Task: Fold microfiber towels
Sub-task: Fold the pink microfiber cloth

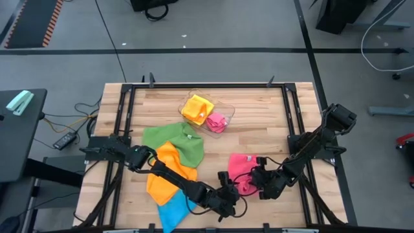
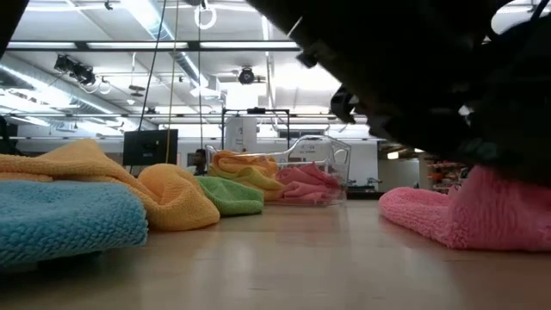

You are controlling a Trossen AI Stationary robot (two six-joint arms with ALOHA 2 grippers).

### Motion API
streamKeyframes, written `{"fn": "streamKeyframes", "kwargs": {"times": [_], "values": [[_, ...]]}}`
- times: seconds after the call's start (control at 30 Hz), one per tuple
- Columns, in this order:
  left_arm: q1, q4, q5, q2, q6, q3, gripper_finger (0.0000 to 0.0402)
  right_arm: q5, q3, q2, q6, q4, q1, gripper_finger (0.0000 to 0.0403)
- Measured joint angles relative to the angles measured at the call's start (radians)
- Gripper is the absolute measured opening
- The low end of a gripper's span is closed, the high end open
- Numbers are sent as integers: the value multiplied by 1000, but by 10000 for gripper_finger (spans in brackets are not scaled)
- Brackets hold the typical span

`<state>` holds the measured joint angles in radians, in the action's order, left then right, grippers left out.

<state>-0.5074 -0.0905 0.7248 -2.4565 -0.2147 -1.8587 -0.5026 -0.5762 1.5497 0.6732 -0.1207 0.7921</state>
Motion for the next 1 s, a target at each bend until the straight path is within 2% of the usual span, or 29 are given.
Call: {"fn": "streamKeyframes", "kwargs": {"times": [0.13,0.37,0.43,0.57,0.8,1.0], "values": [[1,-2,2,2,2,0,151,-2,0,0,0,0,0,172],[-7,-30,20,3,16,0,24,6,0,0,-3,-4,0,172],[-7,-55,28,3,-3,0,11,7,0,0,-3,-5,0,172],[6,-126,40,3,-89,0,37,9,0,0,-3,-7,0,172],[22,-133,42,3,-107,0,105,10,0,-1,-11,-7,0,172],[23,-135,42,3,-114,0,133,10,0,-63,-13,-52,0,173]]}}
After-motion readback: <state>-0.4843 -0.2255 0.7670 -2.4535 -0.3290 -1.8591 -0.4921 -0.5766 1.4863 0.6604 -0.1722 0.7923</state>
